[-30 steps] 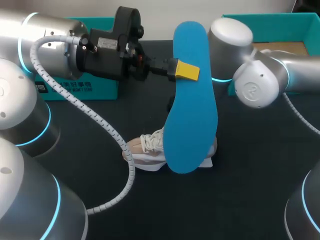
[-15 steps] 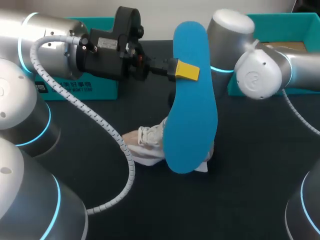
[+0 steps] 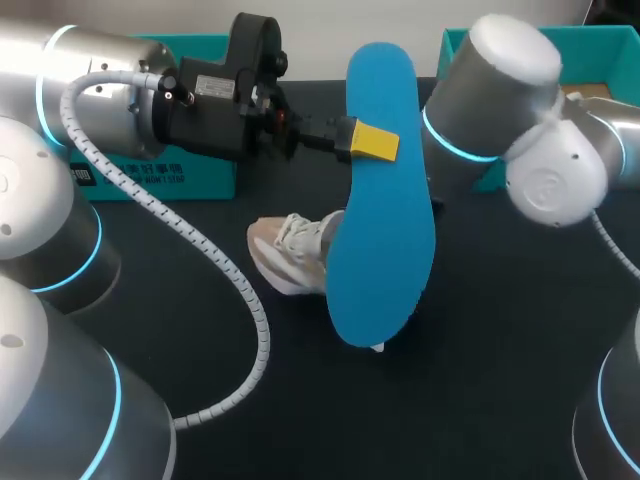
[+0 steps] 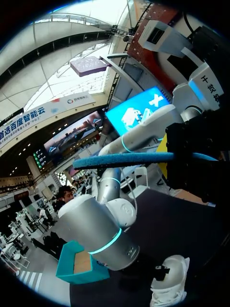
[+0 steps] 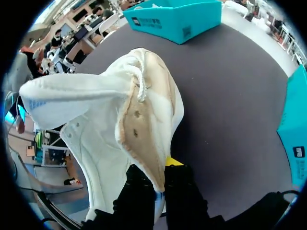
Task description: Take the shoe out of the shoebox, open the shoe tongue, remove and reinsert the insole, then place the shoe into the shoebox
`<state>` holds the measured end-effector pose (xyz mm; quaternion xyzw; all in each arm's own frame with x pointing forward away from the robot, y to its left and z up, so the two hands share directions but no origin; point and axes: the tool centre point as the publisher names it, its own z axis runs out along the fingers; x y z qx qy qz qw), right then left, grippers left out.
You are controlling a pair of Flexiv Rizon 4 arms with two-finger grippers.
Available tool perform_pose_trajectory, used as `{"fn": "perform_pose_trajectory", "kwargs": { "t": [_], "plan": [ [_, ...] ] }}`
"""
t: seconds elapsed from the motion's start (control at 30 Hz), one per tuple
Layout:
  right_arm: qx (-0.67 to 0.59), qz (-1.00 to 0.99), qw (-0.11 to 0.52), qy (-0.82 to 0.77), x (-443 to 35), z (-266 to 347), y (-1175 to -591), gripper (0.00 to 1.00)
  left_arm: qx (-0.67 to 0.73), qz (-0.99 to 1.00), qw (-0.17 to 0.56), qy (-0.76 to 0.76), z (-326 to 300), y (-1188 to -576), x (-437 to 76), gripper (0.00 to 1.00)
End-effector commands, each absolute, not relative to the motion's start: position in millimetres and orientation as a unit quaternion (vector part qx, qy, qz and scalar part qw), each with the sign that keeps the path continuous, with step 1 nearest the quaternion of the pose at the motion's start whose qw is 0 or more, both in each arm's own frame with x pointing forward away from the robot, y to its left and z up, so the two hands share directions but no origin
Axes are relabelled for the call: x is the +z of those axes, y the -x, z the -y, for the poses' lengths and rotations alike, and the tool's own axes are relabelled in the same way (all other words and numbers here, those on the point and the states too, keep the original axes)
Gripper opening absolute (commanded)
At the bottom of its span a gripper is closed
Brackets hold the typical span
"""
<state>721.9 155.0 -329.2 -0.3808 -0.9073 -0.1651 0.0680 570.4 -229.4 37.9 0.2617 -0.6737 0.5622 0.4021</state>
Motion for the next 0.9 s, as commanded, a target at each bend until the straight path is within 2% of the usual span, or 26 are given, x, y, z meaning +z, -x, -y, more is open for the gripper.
{"fn": "perform_pose_trajectory", "kwargs": {
  "t": [0.03,0.17,0.7,0.73,0.9],
  "plan": [
    [-0.205,0.882,0.016,0.425,-327,-150,-711,0.00,0.562,0.674,0.402,-0.262,231,-571,38,0.00],
    [-0.203,0.877,0.015,0.435,-327,-151,-709,0.00,0.562,0.674,0.402,-0.262,231,-571,38,0.00],
    [-0.209,0.720,0.020,0.661,-349,-162,-691,0.00,0.562,0.674,0.402,-0.262,231,-571,38,0.00],
    [-0.207,0.703,0.005,0.681,-347,-161,-689,0.00,0.562,0.674,0.402,-0.262,231,-571,38,0.00],
    [-0.191,0.717,0.014,0.670,-339,-162,-691,0.00,0.562,0.674,0.402,-0.262,231,-571,38,0.00]
  ]
}}
